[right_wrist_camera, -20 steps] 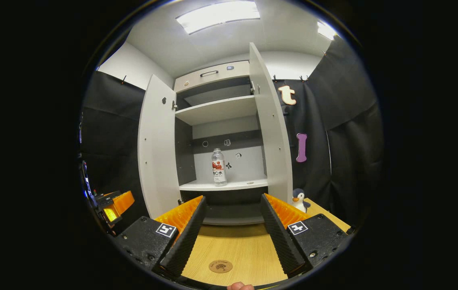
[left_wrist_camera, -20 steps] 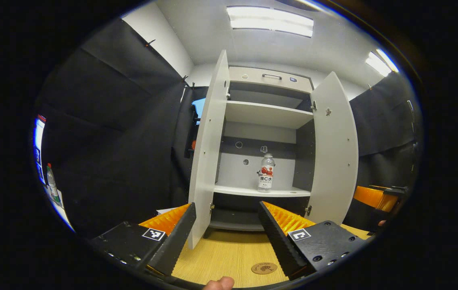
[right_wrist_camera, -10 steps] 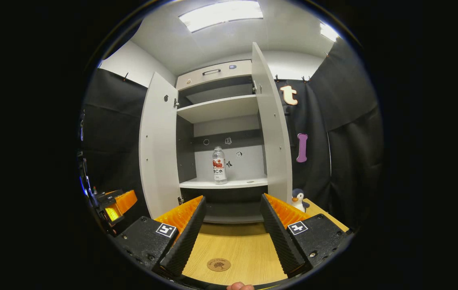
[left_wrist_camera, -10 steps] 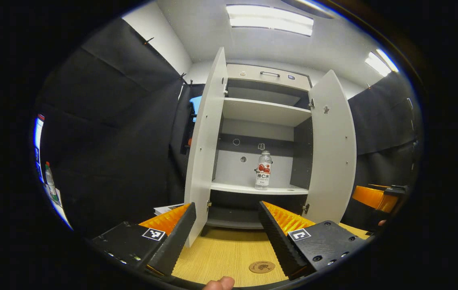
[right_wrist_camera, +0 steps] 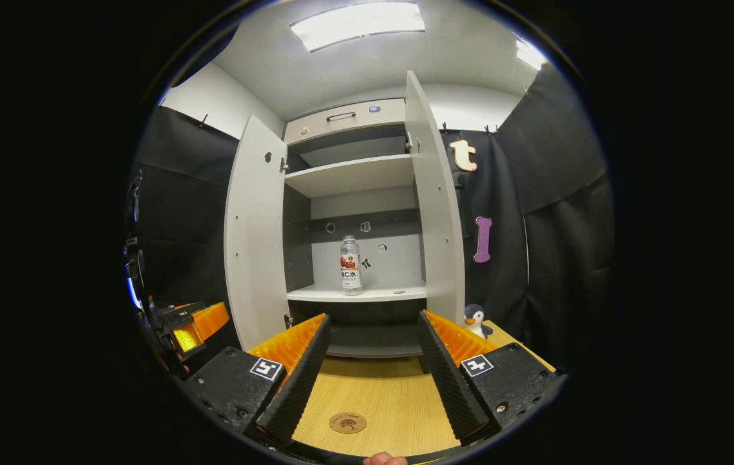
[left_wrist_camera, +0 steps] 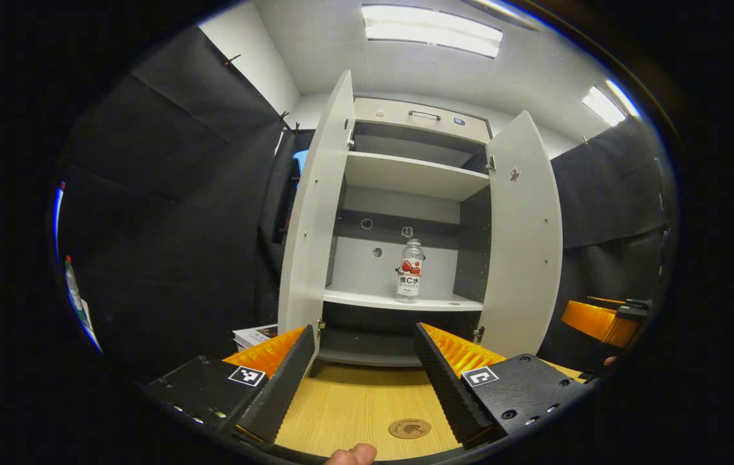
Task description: Grasp the bottle in the cabinet with the left hand and place it on the coaster, then close the right door with the right hand and the left door with the left hand.
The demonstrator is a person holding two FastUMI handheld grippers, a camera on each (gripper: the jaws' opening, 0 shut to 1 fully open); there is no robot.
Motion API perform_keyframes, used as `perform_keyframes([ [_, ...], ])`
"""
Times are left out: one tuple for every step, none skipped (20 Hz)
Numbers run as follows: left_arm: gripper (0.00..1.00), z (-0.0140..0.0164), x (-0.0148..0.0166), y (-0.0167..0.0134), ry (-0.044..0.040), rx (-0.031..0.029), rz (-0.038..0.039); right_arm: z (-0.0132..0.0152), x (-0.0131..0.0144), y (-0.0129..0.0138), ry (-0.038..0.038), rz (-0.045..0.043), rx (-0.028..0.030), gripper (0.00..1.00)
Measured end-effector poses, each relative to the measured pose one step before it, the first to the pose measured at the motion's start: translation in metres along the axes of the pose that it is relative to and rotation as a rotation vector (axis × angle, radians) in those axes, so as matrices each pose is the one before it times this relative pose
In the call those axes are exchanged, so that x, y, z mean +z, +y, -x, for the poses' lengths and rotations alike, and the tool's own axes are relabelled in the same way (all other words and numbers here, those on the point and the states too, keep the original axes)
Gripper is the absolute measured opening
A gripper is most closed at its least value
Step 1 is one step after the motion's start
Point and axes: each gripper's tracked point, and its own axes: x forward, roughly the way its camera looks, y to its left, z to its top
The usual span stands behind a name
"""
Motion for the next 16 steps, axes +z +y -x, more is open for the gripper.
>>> perform_keyframes([
  [0.99, -0.00631, 0.00076, -0.00071, 0.00642, -0.00912, 0.00144, 0.00129, -0.00027, -0.00022, 0.00038, 0.00167, -0.00078, 0.82],
  [0.99, -0.00772, 0.00198, -0.00137, 0.00302, -0.01246, -0.00107, 0.00058, 0.00062, -0.00055, 0.00033, 0.00394, -0.00058, 0.82],
  [0.95, -0.00924, 0.00346, -0.00425, 0.00056, -0.02011, 0.00002, 0.00012, 0.00012, -0.00057, -0.0001, 0.0041, -0.00217, 0.82],
  [0.99, -0.01135, 0.0032, -0.00725, 0.00073, -0.03069, -0.00176, 0.00107, 0.00087, -0.00102, 0.00128, 0.00575, -0.00244, 0.82],
  [0.95, -0.01297, 0.00366, -0.00715, -0.00329, -0.03197, -0.00443, 0.00061, -0.00008, -0.0007, -0.00037, 0.00426, -0.00281, 0.82],
  [0.99, -0.01512, 0.00457, -0.0082, -0.00152, -0.03547, -0.01062, 0.00102, 0.00126, -0.0007, -0.00122, 0.00138, -0.00298, 0.82],
  [0.99, -0.01684, 0.00415, -0.00841, -0.00648, -0.03697, -0.01319, 0.00098, 0.00025, -0.00073, 0.00091, 0.00116, -0.00228, 0.82],
  [0.99, -0.01895, 0.00506, -0.00932, -0.00432, -0.03977, -0.01611, 0.00102, 0.00062, -0.00093, 0.00332, 0.0007, -0.00449, 0.82],
  [0.95, -0.01828, 0.0029, -0.00819, 0.0021, -0.03449, -0.01139, 0.00022, -0.00025, -0.00137, 0.00371, 0.00096, -0.00293, 0.82],
  [0.99, -0.02001, 0.00265, -0.00681, 0.00015, -0.03541, -0.00674, 0.00067, 0.00099, -0.00128, 0.00268, -0.00024, -0.00497, 0.82],
  [0.99, -0.02036, 0.00085, -0.00552, 0.00389, -0.0269, -0.00528, 0.00115, 0.00027, -0.00264, 0.00292, -0.00008, -0.00736, 0.82],
  [0.99, -0.01731, 0.001, -0.00387, -0.00005, -0.0201, -0.0054, 0.0007, 0.00185, -0.00337, 0.00252, -0.00109, -0.01078, 0.82],
  [0.94, -0.01683, 0.00132, -0.00307, 0.00083, -0.01013, -0.00258, -0.00001, 0.00095, -0.00463, 0.00133, -0.00289, -0.01218, 0.82],
  [0.95, -0.01894, 0.00025, -0.00075, -0.00255, -0.00613, -0.00269, -0.00014, 0.00226, -0.00401, 0.00079, -0.00299, -0.01384, 0.82],
  [0.95, -0.01705, -0.00116, 0.00169, 0.00328, 0.00126, -0.00239, 0.0018, 0.00172, -0.00534, 0.00014, -0.00375, -0.01573, 0.82],
  [0.95, -0.01877, -0.00232, 0.00284, 0.00437, 0.00341, -0.00247, 0.00099, 0.00192, -0.00521, 0.00031, -0.0044, -0.01489, 0.82],
])
